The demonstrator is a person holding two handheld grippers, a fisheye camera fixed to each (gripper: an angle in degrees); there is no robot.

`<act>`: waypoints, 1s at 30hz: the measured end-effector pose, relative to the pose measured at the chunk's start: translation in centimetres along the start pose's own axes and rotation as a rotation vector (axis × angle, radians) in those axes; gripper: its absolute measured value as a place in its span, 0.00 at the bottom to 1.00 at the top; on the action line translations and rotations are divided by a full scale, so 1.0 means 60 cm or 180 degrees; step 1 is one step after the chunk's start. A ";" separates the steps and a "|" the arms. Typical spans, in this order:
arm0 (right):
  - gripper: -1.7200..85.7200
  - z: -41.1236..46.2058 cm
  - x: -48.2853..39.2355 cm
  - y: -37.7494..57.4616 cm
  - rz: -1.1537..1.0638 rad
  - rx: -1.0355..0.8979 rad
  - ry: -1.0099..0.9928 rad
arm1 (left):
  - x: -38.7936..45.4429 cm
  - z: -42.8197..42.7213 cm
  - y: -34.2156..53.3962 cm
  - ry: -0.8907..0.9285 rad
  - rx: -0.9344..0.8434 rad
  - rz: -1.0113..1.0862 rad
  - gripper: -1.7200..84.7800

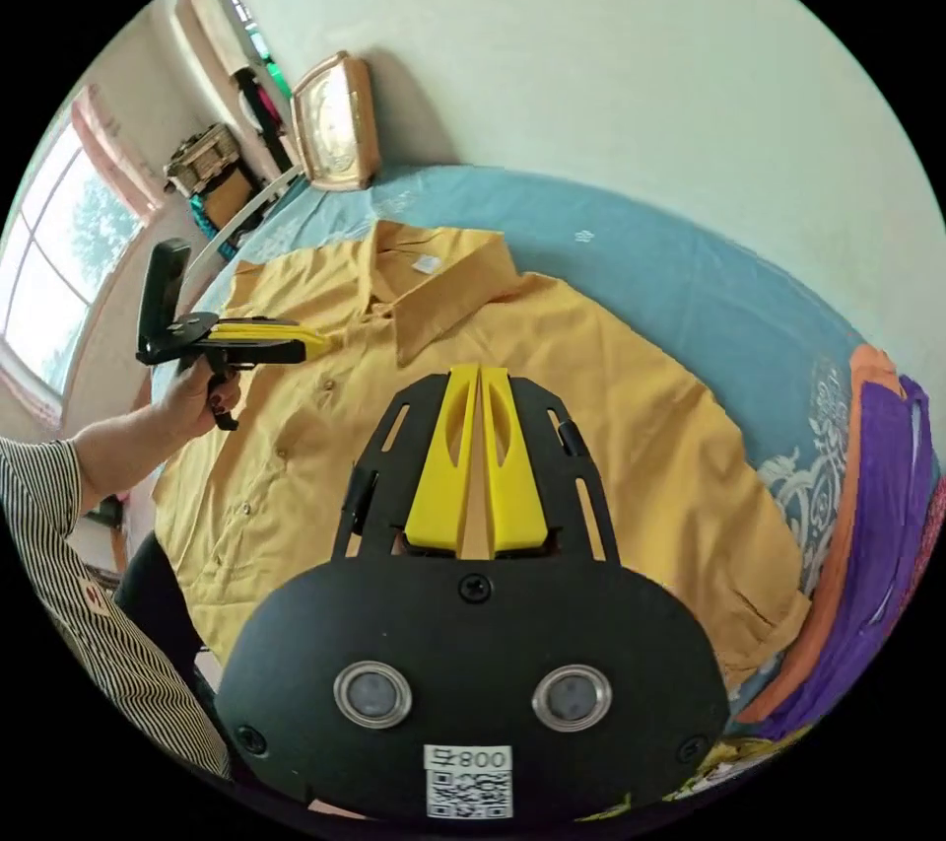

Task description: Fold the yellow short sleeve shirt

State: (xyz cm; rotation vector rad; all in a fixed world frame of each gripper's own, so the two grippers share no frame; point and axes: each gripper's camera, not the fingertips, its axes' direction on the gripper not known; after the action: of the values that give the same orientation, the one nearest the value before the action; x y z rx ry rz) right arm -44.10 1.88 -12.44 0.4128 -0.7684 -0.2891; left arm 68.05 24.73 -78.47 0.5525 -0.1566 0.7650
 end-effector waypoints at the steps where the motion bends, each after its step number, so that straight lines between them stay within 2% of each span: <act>1: 0.02 0.024 -0.033 -0.014 -0.0191 -0.0066 -0.0112 | -0.012 0.002 0.001 0.0035 -0.0053 -0.0111 0.02; 5: 0.02 0.113 -0.111 -0.066 -0.0451 -0.0312 -0.0053 | -0.037 -0.006 -0.013 -0.0049 0.0021 -0.0207 0.02; 10: 0.02 0.178 -0.111 -0.119 -0.0329 -0.0467 0.0209 | -0.052 -0.041 -0.007 -0.0191 0.0138 -0.0176 0.02; 18: 0.02 0.167 -0.124 -0.120 -0.0359 -0.0422 0.0123 | -0.140 -0.148 0.016 -0.0332 0.0588 -0.0497 0.02; 22: 0.02 0.153 -0.136 -0.122 -0.0324 -0.0288 -0.0210 | -0.211 -0.165 0.006 -0.0937 0.0451 -0.0908 0.02; 24: 0.02 0.152 -0.155 -0.133 -0.0426 -0.0205 -0.0326 | -0.236 -0.178 0.015 -0.0980 0.0464 -0.1071 0.02; 27: 0.02 0.170 -0.182 -0.168 -0.0526 -0.0092 -0.0189 | -0.261 -0.202 0.043 -0.1009 0.0601 -0.1181 0.02; 30: 0.02 0.223 -0.195 -0.211 -0.0560 -0.0246 -0.0010 | -0.287 -0.215 0.069 -0.1009 0.0561 -0.1260 0.02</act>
State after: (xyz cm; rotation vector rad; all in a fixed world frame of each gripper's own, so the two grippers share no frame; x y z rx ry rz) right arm -63.07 -8.02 -16.72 0.4076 -0.7226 -0.4828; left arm 52.02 23.39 -93.36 0.8422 -0.2648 0.3034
